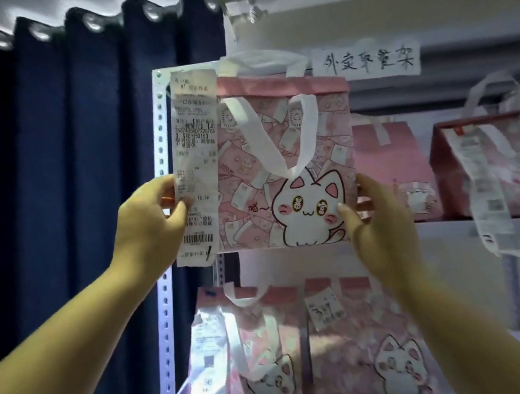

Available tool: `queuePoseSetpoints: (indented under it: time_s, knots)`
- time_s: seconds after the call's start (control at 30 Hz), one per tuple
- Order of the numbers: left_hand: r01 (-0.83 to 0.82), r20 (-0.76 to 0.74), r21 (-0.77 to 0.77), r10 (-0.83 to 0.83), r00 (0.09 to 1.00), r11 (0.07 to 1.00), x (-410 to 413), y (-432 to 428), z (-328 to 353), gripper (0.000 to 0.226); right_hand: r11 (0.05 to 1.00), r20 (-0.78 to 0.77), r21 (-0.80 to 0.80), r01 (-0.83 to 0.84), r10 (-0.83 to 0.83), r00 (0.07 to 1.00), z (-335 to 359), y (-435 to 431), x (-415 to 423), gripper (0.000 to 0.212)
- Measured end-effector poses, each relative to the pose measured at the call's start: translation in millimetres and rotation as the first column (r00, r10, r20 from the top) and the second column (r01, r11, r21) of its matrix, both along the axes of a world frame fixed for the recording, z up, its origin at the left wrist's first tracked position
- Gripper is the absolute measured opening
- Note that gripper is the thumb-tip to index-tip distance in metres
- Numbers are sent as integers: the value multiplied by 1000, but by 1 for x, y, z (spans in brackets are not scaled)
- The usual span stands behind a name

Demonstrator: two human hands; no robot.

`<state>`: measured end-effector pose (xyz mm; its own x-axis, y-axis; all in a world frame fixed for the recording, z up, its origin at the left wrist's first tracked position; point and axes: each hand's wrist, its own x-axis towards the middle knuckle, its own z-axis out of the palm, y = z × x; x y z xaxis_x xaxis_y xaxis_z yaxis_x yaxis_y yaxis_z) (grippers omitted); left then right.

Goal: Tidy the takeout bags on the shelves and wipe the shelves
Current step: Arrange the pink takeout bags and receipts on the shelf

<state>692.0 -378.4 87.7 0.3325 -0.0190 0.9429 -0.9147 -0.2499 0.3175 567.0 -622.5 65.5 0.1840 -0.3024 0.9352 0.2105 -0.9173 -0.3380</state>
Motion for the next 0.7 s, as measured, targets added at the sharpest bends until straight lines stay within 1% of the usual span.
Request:
queuePoseSetpoints:
  time_s: [0.07,0.2,0.3,0.37,0.47,0.53,0.63,0.7]
  knots:
    - [-13,-22,15,14,1000,1000,26,5,7,20,999,-6,-30,14,-15,1000,7,8,20,46]
    - [-45,-82,43,49,995,998,73,3,16,20,998,-102,-20,61,-63,993,18,14,57,55]
    - [-44,-113,52,50,992,998,100,-8,19,22,990,-115,-37,133,-136,984,22,10,77,57]
    - [-48,-122,68,56,991,996,114,-19,21,24,986,-156,-35,162,-165,974,24,3,87,58]
    - [-64,-123,54,71,990,996,129,-33,21,33,984,-232,-55,168,-176,957,27,-10,102,52]
    - [-70,-129,39,74,989,997,138,-42,23,39,981,-243,-67,184,-195,950,28,-19,111,50]
    - [-71,-166,71,82,983,995,152,-55,25,35,970,-237,-78,232,-244,940,31,-29,123,54]
    - [-63,-203,101,83,976,993,161,-63,25,34,969,-233,-80,233,-246,941,34,-35,132,44]
